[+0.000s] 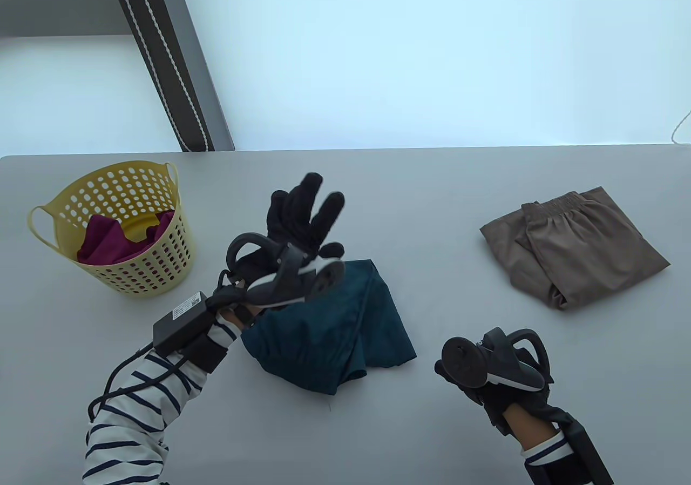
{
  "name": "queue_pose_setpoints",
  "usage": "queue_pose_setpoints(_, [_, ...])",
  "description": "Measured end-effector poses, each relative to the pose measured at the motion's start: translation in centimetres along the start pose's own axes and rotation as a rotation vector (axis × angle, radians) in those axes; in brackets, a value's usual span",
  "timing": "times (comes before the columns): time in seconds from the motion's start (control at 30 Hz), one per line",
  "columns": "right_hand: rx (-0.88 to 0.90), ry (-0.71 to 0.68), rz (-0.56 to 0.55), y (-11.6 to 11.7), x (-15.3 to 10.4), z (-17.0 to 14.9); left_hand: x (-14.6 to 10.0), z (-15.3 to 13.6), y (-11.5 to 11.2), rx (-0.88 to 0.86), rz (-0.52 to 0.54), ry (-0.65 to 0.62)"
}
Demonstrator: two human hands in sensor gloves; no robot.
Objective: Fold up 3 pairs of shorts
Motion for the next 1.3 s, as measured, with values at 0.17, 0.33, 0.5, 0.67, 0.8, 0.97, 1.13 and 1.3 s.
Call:
queue_pose_setpoints(0.17, [0.009,-0.008,0.028,0.5,0.1,0.1,-4.6,7.3,-3.7,0.359,-0.135,-0.46])
queue_pose_setpoints(0.33, [0.003,-0.012,0.049,0.8,0.1,0.3,-6.6,11.0,-10.4,0.435,-0.464,-0.649])
queue_pose_setpoints(0.5, [0.004,-0.012,0.065,1.1,0.2,0.4,-6.4,12.2,-11.2,0.455,-0.292,-0.595])
queue_pose_setpoints(0.67, [0.001,-0.006,0.075,1.3,0.2,0.2,-3.6,10.4,-7.1,0.229,-0.183,-0.424])
queue_pose_setpoints(0.8, [-0.002,-0.001,0.062,1.0,0.2,0.1,-1.6,4.4,-2.2,-0.365,-0.139,-0.17])
queue_pose_setpoints(0.97, [-0.003,0.008,0.056,0.9,0.2,-0.2,-2.1,-3.0,-1.8,-1.076,-0.167,0.028])
queue_pose_setpoints(1.13, [0.0,0.012,0.053,0.8,0.2,-0.3,-4.7,-5.3,-7.7,-1.184,-0.365,0.241])
queue_pose_setpoints(1.3, [-0.001,0.012,0.069,0.9,0.2,-0.3,-8.1,-5.3,-14.5,-1.083,-0.684,0.347])
Point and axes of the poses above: the tracker on the back of each hand, its own z axis roughly to the thumb side, its own x axis roughly from the wrist to the fingertips, y = z × x, the point moved 1 cm from there along x, roughly from the wrist to the fingertips, and after that the axes turned 14 degrees about -z, right-handed, at the moved point
